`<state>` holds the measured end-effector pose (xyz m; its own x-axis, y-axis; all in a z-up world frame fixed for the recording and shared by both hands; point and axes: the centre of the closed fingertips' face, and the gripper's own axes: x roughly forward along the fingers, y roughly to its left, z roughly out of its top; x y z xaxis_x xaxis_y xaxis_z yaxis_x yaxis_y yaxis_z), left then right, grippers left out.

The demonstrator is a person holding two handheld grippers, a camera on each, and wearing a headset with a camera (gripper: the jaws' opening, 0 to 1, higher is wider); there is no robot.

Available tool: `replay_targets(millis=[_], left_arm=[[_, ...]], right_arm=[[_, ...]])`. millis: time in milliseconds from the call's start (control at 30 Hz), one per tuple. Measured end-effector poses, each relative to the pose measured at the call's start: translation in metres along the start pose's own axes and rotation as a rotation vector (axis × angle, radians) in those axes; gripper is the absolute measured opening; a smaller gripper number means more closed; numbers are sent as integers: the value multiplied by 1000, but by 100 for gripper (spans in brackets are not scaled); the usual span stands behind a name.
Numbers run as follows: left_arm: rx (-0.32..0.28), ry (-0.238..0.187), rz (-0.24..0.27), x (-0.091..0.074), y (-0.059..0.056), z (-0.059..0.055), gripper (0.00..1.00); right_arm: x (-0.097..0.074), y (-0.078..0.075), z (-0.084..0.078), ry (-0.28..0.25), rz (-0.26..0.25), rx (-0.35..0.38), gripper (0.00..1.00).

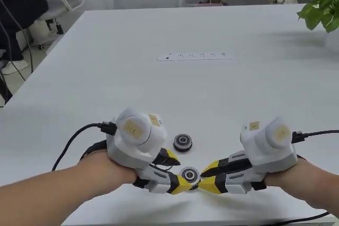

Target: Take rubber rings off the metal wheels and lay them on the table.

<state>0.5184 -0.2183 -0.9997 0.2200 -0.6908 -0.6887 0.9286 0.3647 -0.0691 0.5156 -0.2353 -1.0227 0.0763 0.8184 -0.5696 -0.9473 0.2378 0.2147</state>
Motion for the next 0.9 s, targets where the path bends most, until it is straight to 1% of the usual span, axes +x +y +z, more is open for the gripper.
replay_targets(millis=[167, 400, 500, 667, 900], left_arm=[[4, -2, -3, 3, -1, 1, 29], [19, -7, -1, 8, -2, 3, 22], [25, -1, -4, 9, -3, 2, 21], [51, 1, 14, 9, -1, 2, 17], [68, -2, 27, 10, -2, 2, 16]], right_arm=[[1, 0, 1, -4, -1, -4, 11], [1, 0, 1, -8, -3, -10, 11], [1, 0, 1, -10, -3, -11, 11], [1, 0, 1, -17, -4, -14, 11], [2, 1, 1, -13, -1, -36, 11]])
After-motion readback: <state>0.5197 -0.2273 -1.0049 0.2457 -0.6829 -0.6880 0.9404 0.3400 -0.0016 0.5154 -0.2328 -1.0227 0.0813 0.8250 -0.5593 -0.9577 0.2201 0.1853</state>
